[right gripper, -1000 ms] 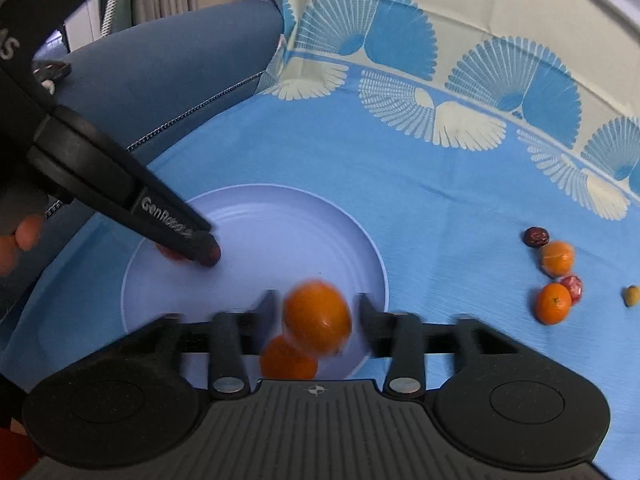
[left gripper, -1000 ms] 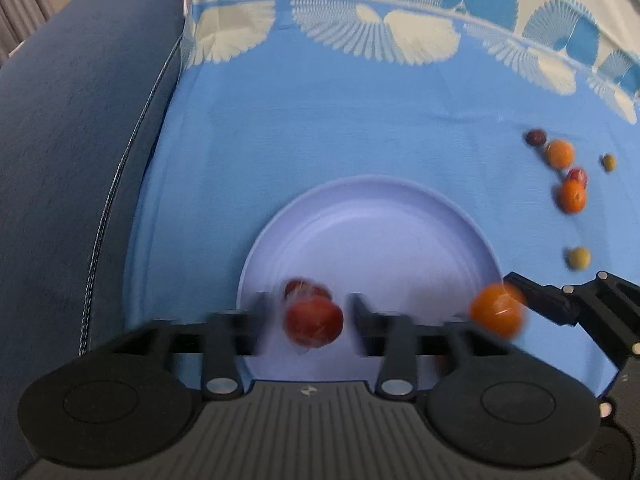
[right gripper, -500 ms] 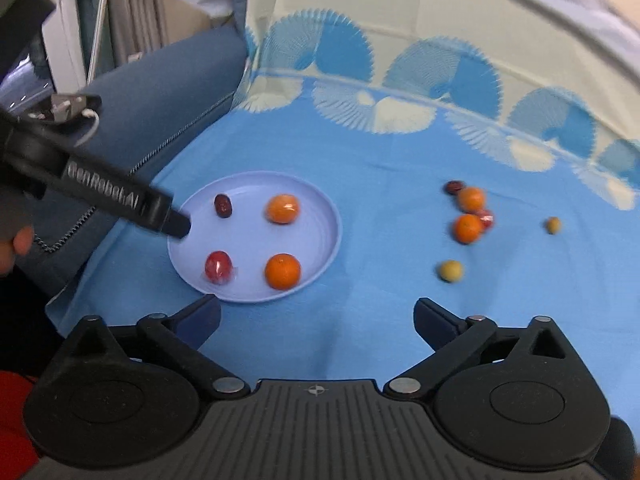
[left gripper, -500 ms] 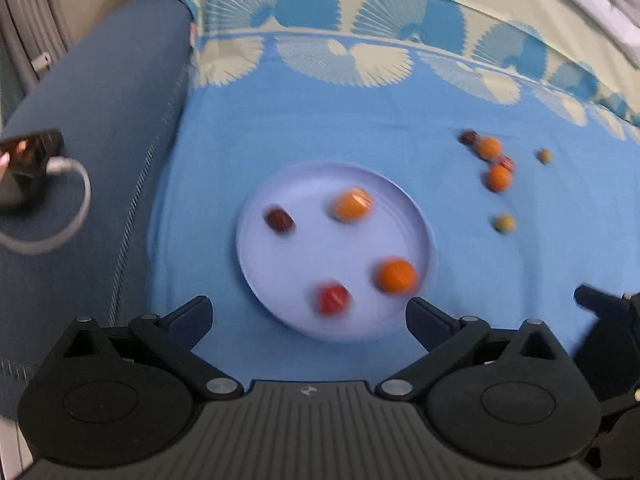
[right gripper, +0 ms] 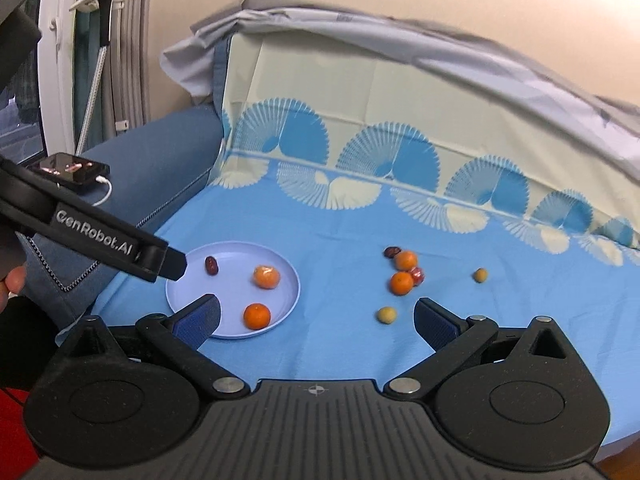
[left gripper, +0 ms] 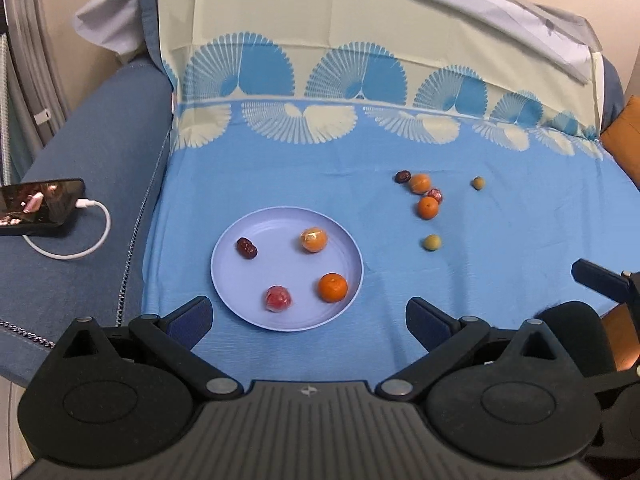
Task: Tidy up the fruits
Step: 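Lift both open tools away from the plate toward the fruit cluster, then grasp a small yellow fruit with the right gripper while the left tool approaches a mandarin, then grasp a mandarin with the left gripper while the right gripper holds the yellow fruit, then carry the mandarin and yellow fruit over the plate and open both grippers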
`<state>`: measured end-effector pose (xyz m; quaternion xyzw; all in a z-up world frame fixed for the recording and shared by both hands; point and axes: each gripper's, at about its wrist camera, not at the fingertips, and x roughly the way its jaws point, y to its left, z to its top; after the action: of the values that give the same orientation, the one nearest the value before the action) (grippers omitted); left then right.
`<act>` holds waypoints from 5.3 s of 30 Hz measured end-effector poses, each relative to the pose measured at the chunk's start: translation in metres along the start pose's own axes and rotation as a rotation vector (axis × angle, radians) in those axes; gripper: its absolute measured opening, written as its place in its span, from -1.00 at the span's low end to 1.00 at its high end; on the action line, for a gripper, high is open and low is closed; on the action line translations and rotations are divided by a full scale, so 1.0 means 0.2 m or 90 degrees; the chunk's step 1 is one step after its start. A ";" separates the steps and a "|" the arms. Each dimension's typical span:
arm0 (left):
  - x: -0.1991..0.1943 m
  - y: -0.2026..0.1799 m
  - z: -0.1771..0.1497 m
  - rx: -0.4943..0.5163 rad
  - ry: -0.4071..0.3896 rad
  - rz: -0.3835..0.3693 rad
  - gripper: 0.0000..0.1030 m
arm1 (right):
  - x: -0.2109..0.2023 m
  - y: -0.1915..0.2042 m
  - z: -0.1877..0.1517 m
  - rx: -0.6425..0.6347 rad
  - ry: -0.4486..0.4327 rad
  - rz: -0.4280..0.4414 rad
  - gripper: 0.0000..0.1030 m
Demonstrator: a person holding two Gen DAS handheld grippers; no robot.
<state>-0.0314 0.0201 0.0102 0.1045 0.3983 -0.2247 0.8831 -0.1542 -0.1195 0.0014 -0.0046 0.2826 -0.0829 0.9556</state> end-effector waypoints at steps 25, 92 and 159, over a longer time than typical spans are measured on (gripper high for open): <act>-0.13 -0.01 -0.03 -0.014 -0.027 0.010 0.99 | -0.12 -0.03 -0.01 0.019 -0.039 -0.016 0.99; 1.43 -0.86 0.65 0.158 0.150 -0.124 -0.27 | 1.24 -1.28 -0.08 0.224 0.072 -0.163 -0.48; -0.03 0.20 -0.01 -0.068 0.059 -0.015 -0.27 | -0.04 0.01 0.14 0.005 -0.032 0.115 -0.48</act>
<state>-0.0169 0.0584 0.0142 0.0629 0.4511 -0.2088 0.8654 -0.1457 -0.1182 0.0287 0.0227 0.2578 0.0023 0.9659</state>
